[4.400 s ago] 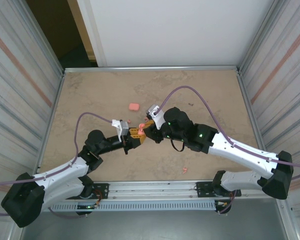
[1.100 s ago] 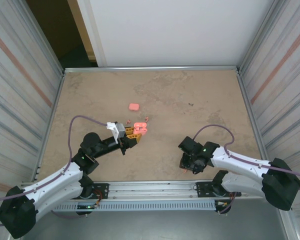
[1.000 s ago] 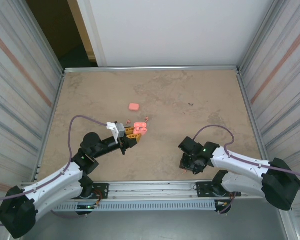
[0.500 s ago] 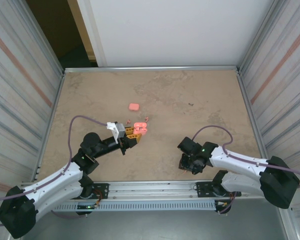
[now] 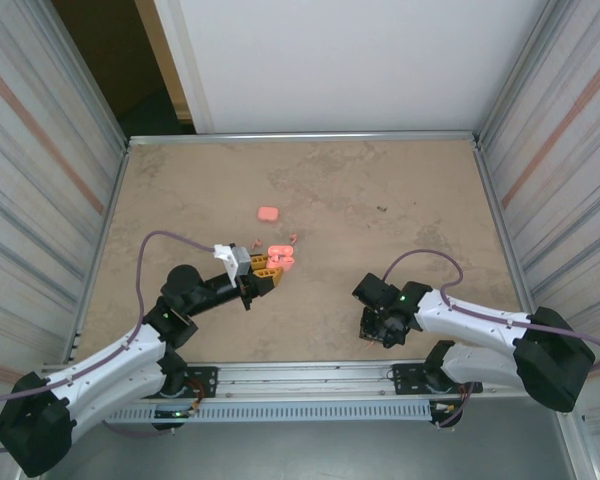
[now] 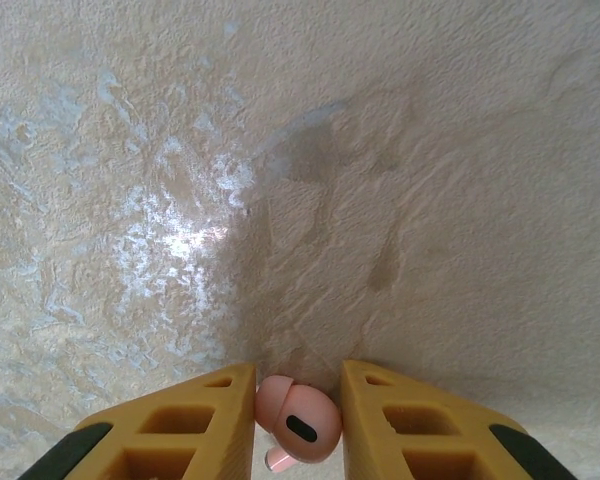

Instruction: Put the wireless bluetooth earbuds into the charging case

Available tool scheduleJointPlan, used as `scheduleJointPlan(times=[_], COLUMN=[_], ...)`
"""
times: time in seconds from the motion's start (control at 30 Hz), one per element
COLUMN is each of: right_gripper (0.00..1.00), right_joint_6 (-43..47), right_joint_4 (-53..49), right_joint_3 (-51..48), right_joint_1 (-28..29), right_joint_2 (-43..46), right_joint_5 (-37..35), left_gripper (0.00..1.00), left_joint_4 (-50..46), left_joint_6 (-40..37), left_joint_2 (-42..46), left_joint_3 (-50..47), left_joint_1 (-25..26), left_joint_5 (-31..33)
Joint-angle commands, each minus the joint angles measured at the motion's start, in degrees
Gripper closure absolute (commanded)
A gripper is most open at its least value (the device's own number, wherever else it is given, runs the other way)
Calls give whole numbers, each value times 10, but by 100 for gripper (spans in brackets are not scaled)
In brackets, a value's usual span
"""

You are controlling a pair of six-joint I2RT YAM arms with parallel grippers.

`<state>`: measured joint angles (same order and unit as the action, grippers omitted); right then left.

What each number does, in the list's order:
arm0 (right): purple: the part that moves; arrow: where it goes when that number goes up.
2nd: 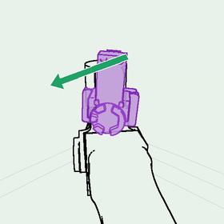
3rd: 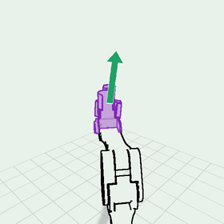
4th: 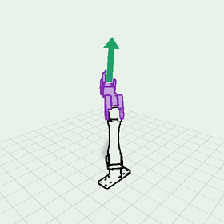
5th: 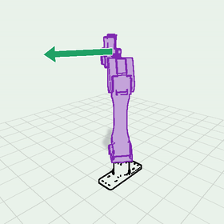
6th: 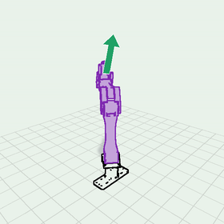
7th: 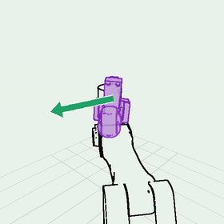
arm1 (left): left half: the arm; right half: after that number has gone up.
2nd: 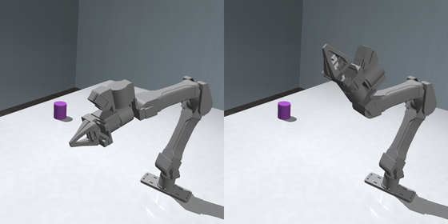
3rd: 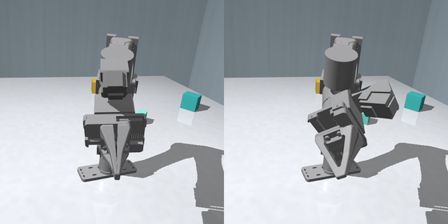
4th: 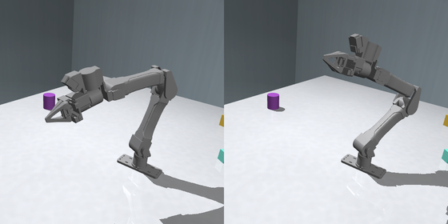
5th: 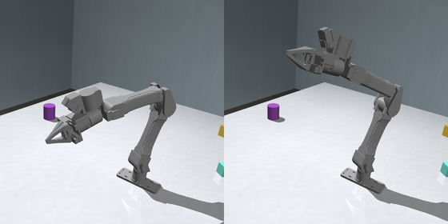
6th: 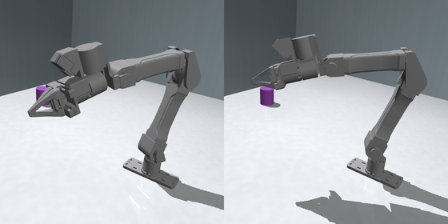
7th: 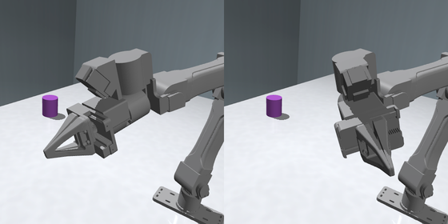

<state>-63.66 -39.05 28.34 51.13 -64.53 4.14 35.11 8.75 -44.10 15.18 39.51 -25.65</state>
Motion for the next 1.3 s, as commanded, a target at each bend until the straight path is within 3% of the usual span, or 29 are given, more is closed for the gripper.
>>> scheduleJointPlan(times=[0.0,0.37,0.67,1.27], right_gripper=[74,74,74,74], right_joint_6=[18,73,202,440], right_joint_4=[2,-39,-35,122], right_joint_3=[10,54,134,263], right_joint_1=[9,11,11,11], right_joint_2=[-8,8,22,56], right_joint_5=[-4,-42,-92,-76], left_gripper=[100,100,100,100], left_joint_4=[3,2,44,117], left_joint_6=[-15,-12,15,75], left_joint_2=[4,3,-22,-57], left_joint_3=[7,2,-6,-5], left_joint_1=[4,3,3,3], left_joint_5=[-6,0,-13,-36])
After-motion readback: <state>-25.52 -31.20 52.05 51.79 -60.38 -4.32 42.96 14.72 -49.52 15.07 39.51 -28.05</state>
